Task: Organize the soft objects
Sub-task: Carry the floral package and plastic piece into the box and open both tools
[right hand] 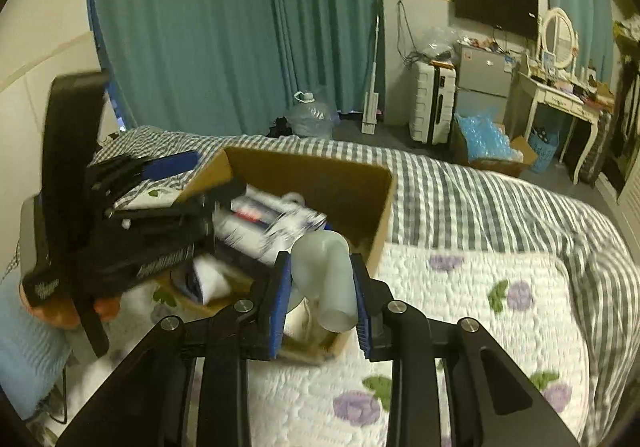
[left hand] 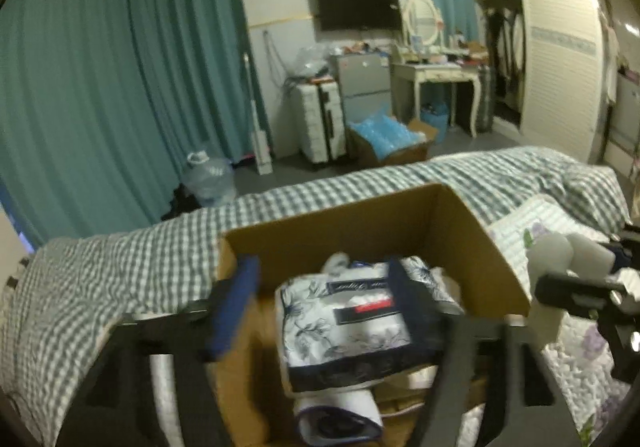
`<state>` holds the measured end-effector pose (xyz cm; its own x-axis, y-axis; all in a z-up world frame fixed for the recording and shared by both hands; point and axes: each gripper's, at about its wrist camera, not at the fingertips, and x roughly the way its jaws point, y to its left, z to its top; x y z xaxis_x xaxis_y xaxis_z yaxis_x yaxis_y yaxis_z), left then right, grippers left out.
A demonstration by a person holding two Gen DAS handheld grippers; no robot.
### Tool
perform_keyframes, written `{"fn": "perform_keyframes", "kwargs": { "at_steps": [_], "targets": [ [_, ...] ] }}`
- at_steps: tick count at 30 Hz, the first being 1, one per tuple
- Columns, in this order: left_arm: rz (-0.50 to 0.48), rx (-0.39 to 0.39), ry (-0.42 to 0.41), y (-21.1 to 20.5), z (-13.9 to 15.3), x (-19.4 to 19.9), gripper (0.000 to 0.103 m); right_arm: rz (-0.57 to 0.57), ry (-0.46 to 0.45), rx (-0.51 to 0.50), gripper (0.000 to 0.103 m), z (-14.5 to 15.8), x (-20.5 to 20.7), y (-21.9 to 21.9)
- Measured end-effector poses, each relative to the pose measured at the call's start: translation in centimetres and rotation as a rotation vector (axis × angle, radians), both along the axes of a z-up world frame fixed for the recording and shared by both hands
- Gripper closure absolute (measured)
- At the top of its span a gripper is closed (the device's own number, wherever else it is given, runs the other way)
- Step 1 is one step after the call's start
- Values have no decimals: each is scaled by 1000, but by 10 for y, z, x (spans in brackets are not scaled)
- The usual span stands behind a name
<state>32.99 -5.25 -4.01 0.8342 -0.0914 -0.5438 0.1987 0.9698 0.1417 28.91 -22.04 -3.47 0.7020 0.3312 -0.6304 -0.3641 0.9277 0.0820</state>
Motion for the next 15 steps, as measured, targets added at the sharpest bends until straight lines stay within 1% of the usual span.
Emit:
{"fn": "perform_keyframes", "kwargs": {
  "at_steps": [2,6,7,8,9,10,11,15],
  "targets": [
    [7,-13,-24,8,2,-3,22,6,-9,-17,74,1,11,8],
    [31,22,-57,18,11,-10,21,-19,-29,-15,70,4,35,20],
    [37,28,-61,21,12,-11,21,-35,-32,-10,61,5,39,20],
    [44,31,-64,25,15,-13,21,-52,-29,-3,49,7,42,20],
    [51,31,-65,28,18,-15,21,-67,-27,11,25,10,45,20],
    [57,27,-66,29,19,-17,21,-77,-39,40,21,17,43,17],
    [61,17,-67,32,24,-22,21,-80,-49,54,21,22,40,16],
    [79,-2,-95,41,44,-46,21,-89,-103,47,21,53,11,14]
  ]
}}
